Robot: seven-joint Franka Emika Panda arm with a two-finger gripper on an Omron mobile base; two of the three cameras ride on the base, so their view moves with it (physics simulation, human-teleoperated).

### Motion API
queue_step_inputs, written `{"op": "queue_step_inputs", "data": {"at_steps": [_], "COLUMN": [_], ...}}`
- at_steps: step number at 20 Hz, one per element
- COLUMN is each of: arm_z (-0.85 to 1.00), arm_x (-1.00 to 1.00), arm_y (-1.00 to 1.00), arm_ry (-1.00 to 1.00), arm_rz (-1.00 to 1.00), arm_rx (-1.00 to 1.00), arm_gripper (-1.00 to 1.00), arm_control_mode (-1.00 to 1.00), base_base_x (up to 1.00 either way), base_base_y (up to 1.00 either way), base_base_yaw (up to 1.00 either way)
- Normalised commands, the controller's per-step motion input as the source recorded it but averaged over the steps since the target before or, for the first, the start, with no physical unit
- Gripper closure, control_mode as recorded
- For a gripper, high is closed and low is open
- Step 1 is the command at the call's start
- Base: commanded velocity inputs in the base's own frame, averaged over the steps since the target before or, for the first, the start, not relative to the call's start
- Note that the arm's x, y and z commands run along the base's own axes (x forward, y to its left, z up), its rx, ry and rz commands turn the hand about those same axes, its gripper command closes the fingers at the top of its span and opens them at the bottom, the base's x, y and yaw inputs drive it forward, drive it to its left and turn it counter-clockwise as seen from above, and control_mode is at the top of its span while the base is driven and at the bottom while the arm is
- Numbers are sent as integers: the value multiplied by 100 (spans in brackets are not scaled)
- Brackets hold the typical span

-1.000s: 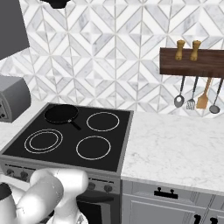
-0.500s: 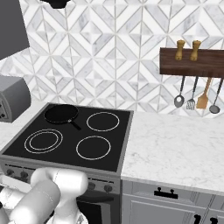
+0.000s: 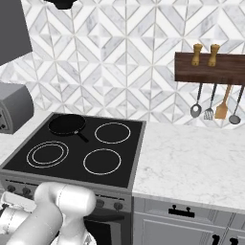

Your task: Turn off the rear left burner of the stove.

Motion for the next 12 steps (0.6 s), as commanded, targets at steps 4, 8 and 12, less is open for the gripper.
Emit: {"op": "queue_step_inputs", "data": {"at_steps": [4, 8, 12], "arm_z": [-17, -14, 0], "arm_x": [11, 0, 0], "arm_y": [20, 31, 2], "arm_ry": [-3, 0, 0], "arm_rz": [0, 0, 0], "arm_rx": [0, 0, 0], "arm_gripper": [-100, -100, -100], "arm_control_mode": [-100, -100, -100], "base_base_x": [0, 0, 0], "base_base_y": [0, 0, 0], "base_base_yaw": [0, 0, 0]}}
